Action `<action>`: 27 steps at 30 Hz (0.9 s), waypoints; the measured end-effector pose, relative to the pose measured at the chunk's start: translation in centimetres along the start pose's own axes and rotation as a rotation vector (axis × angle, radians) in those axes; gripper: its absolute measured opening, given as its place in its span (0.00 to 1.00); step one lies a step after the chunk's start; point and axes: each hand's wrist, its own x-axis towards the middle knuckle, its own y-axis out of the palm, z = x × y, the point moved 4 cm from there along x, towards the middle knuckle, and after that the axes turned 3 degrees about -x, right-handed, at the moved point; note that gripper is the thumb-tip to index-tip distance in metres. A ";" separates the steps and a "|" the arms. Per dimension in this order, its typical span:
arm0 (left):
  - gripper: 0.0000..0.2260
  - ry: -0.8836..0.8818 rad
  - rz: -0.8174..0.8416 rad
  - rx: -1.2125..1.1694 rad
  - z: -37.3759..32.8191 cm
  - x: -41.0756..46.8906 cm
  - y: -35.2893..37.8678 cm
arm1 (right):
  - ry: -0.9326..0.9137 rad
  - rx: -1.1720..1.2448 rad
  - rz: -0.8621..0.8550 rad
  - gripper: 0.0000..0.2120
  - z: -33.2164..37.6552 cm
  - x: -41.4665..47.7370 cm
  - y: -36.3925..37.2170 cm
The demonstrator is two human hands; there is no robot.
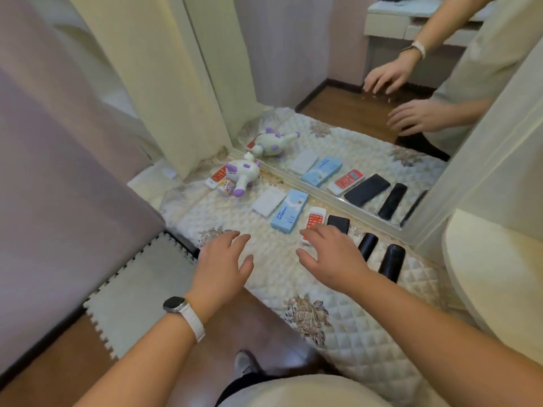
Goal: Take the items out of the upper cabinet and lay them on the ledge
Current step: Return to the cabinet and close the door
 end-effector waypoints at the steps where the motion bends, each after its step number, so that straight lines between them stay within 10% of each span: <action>1: 0.22 -0.017 -0.024 0.009 0.9 -0.6 -0.9 | -0.037 -0.022 0.004 0.24 1.0 0.4 -0.3; 27: 0.21 -0.491 -0.312 0.108 35.4 -27.0 -16.9 | -0.795 -0.253 0.024 0.25 49.4 5.9 7.2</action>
